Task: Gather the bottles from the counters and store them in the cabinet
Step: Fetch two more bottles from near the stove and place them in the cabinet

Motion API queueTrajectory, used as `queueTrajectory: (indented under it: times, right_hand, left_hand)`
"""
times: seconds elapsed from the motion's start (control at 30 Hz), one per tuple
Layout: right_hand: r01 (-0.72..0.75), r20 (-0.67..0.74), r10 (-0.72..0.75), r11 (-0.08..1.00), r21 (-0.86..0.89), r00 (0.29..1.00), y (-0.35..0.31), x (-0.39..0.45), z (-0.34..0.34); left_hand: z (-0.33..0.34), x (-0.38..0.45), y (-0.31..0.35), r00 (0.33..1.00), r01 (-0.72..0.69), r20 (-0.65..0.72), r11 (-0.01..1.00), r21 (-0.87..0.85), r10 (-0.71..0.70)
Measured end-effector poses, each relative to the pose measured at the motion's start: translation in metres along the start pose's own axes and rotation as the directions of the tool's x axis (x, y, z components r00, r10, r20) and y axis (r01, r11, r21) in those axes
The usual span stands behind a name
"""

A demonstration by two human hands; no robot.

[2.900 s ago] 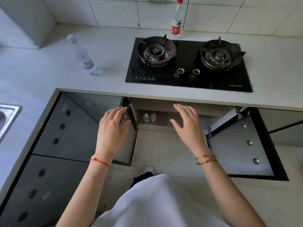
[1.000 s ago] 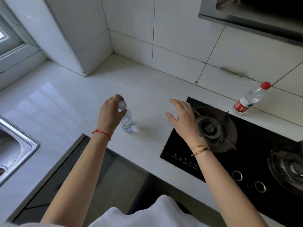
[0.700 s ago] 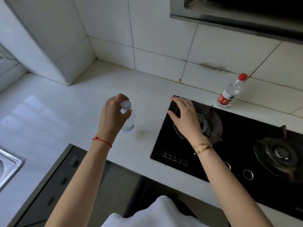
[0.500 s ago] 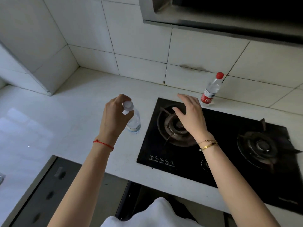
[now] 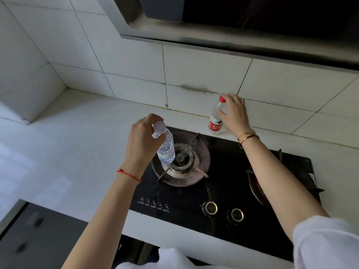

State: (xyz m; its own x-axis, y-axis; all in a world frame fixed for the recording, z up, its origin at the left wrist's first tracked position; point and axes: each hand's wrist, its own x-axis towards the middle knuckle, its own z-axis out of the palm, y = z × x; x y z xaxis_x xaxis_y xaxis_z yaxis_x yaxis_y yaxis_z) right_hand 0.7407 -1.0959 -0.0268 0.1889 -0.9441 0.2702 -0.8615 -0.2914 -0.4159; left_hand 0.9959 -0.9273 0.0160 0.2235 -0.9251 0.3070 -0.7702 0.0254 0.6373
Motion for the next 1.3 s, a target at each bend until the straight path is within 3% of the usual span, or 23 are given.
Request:
queueTrajectory:
  times: [0.33,0.57,0.93,1.3]
  right_hand:
    - [-0.038,0.145,0.037,0.999,-0.001,0.989,0.027,0.049,0.022]
    - [0.008,0.081,-0.012,0.998,0.056,0.997,0.03,0.035,0.02]
    - [0.17,-0.192,-0.135,0.968,0.185,0.972,-0.001,-0.054,-0.02]
    - [0.109,-0.168,-0.068,0.962,0.25,0.983,-0.079,-0.236,-0.067]
  left_hand:
    - [0.034,0.017,0.034,1.0,0.03,-0.009,0.999,0.041,-0.03]
    - [0.04,0.013,0.048,0.999,0.047,-0.026,0.998,0.05,-0.045]
    - [0.018,-0.029,0.059,0.998,-0.026,-0.056,0.998,0.052,0.029]
    - [-0.042,-0.152,0.051,0.988,-0.149,-0.033,0.989,-0.024,0.148]
